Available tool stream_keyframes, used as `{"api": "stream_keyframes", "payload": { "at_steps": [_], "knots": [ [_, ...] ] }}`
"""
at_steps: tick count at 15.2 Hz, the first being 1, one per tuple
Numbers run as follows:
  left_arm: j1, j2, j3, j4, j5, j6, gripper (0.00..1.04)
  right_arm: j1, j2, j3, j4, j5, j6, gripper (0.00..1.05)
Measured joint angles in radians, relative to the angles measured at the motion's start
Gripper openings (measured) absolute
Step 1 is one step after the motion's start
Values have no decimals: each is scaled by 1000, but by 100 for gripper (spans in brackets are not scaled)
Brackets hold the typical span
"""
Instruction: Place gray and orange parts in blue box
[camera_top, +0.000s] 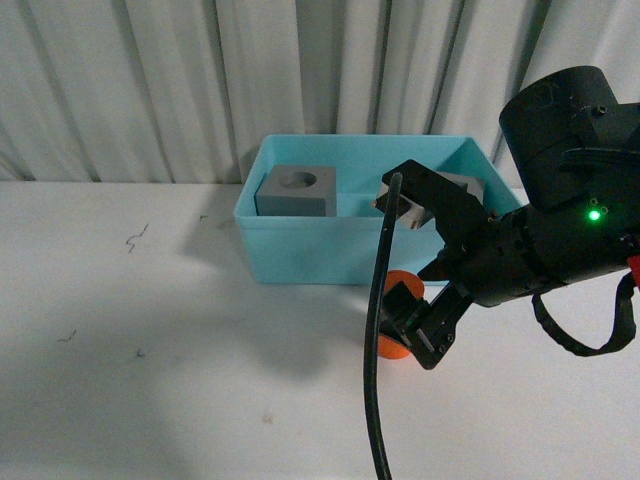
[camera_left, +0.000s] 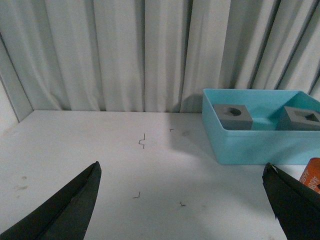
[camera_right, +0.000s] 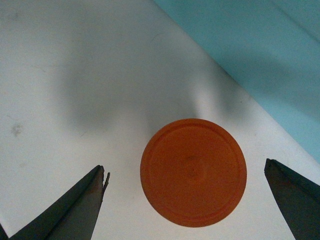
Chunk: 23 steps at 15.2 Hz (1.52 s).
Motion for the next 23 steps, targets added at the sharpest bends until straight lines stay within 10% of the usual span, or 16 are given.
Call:
{"api": "stream_keyframes", "payload": {
  "at_steps": [5,7,8,20,23],
  "knots": [
    [0,0,0,0,0,0,98,11,39,26,12,15,18,98],
    [0,0,0,0,0,0,98,19,39,40,22,18,26,54],
    [0,0,0,0,0,0,98,19,39,41,21,18,26,49],
    [0,0,0,0,0,0,98,-19,-196,9,92,-97,154,48],
    [0,0,0,0,0,0,98,-37,25,393,103,24,285,48]
  ]
}}
